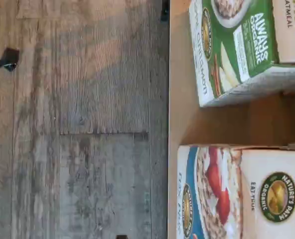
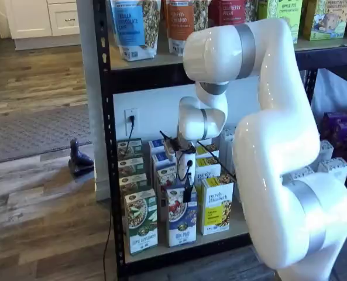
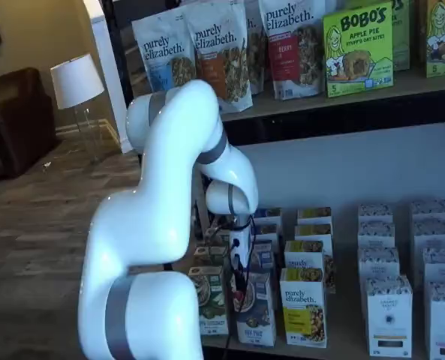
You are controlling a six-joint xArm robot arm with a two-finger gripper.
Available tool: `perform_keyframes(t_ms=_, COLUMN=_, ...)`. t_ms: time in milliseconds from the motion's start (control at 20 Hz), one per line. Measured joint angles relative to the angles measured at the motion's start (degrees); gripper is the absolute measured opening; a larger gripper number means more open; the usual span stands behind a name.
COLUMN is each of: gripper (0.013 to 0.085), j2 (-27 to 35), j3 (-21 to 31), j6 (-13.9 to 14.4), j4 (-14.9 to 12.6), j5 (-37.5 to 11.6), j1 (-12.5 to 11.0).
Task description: Pick up the blue and white box that is on the bottom shelf, the second box from the left
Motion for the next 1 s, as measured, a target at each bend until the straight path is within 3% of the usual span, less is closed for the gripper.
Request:
perform_keyframes(t_ms=550, gripper=0.0850, j2=5.28, j3=-7.40, j6=0.04, j4=0.74, j5=-2.31, j1=0.57)
perform_keyframes(t_ms=1000, gripper=0.0850, j2=9.43, j3=-13.31, j6=4.49, j4=-4.50, j5=0.93, j1=0.52)
